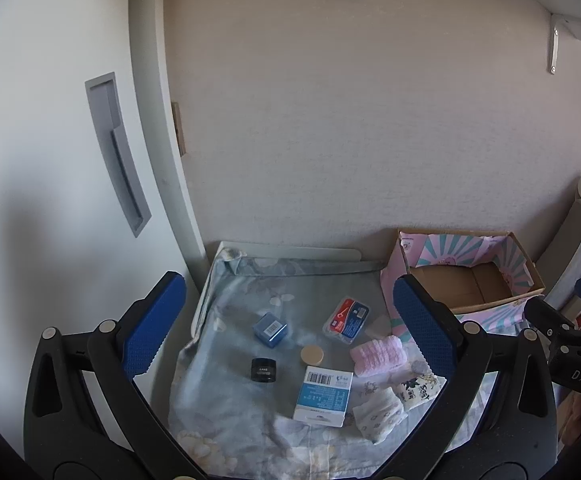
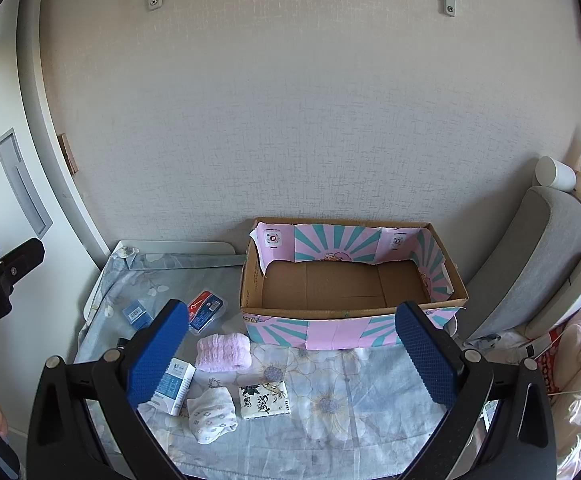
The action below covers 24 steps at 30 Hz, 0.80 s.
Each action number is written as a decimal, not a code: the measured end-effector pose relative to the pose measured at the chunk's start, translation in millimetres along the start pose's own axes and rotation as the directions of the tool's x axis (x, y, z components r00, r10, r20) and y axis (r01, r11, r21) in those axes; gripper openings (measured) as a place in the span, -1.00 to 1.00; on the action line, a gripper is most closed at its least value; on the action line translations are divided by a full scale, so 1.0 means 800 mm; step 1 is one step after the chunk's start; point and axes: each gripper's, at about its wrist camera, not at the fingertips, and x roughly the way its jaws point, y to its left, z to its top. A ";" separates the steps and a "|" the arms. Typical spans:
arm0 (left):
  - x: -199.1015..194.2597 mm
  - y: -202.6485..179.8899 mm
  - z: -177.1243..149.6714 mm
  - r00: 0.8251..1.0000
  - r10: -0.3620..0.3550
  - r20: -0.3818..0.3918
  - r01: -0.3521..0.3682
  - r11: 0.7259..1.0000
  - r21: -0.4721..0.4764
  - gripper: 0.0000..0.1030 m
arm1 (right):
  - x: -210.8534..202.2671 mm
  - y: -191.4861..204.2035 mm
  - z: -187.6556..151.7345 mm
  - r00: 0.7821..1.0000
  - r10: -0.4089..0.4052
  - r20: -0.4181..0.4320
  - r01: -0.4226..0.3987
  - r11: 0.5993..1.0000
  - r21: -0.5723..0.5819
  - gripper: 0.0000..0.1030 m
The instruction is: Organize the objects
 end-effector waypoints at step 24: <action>-0.006 0.001 -0.003 0.999 -0.029 -0.012 0.029 1.000 -0.001 1.00 | -0.011 0.002 -0.004 0.991 -0.132 -0.035 0.135 0.987 0.086 0.99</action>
